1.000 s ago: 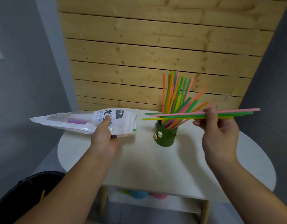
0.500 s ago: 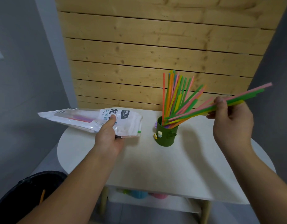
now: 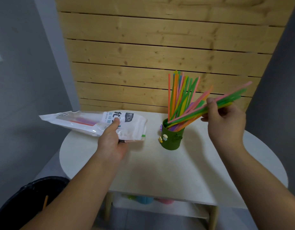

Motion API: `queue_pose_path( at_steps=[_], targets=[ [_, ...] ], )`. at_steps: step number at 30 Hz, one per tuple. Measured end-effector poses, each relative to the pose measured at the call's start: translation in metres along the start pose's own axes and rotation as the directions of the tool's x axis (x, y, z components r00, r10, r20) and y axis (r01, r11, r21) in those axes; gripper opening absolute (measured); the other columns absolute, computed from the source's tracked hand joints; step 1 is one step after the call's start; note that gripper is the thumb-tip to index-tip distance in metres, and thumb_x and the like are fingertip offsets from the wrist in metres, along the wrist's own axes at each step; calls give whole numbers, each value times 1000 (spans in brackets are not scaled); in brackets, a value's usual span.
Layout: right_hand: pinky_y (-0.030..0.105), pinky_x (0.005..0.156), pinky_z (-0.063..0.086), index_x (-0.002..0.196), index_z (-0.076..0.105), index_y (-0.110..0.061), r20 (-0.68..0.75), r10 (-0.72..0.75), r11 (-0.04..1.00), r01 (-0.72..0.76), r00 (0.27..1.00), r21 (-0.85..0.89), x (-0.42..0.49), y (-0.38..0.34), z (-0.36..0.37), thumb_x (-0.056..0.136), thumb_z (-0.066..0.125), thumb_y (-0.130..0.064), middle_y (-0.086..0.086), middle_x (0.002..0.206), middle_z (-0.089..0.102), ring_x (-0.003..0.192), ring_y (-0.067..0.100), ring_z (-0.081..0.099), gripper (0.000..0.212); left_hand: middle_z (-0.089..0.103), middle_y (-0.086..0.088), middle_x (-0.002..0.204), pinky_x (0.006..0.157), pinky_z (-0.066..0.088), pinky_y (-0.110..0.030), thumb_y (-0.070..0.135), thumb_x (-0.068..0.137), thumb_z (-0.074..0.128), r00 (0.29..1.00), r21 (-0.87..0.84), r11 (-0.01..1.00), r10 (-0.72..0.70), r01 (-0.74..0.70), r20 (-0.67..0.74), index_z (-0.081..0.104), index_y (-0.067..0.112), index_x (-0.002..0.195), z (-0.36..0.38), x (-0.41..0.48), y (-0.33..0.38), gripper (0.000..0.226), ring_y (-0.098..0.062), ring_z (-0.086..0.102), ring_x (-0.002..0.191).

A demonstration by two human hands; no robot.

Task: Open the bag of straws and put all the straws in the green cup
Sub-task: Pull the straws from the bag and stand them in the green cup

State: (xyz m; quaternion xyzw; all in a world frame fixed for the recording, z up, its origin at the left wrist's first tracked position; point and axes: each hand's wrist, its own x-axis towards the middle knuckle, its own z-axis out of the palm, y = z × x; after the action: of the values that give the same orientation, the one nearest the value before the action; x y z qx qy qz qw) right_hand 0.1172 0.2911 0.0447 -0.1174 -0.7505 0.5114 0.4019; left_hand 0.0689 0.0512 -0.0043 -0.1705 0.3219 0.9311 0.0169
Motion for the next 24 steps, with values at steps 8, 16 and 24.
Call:
queue_pose_path(
  at_steps=[8, 16, 24],
  targets=[
    [20, 57, 56, 91, 72, -12, 209, 14, 992, 13, 978, -125, -3, 13, 4, 94, 62, -35, 4, 77, 74, 64, 11, 71, 25, 77, -4, 103, 52, 61, -35, 13, 101, 62, 1000, 4, 1000, 5, -5, 30, 57, 12, 139, 0, -1, -4, 39, -15, 78, 70],
    [52, 68, 58, 79, 69, -7, 283, 66, 975, -1, 957, -222, 4, 17, 18, 91, 66, -37, 19, 72, 70, 70, 38, 68, 33, 76, -4, 105, 64, 65, -37, 13, 101, 62, 999, 18, 1000, 13, -14, 33, 59, 12, 137, -1, -2, -2, 36, -16, 76, 77],
    [46, 69, 61, 95, 75, -14, 363, 110, 978, -35, 925, -207, -1, 27, 23, 87, 72, -34, 5, 75, 74, 67, 21, 72, 22, 77, -3, 100, 67, 65, -39, 12, 100, 63, 1000, 1, 1000, 7, -7, 29, 61, 15, 131, 1, -5, -3, 32, -14, 77, 70]
  ],
)
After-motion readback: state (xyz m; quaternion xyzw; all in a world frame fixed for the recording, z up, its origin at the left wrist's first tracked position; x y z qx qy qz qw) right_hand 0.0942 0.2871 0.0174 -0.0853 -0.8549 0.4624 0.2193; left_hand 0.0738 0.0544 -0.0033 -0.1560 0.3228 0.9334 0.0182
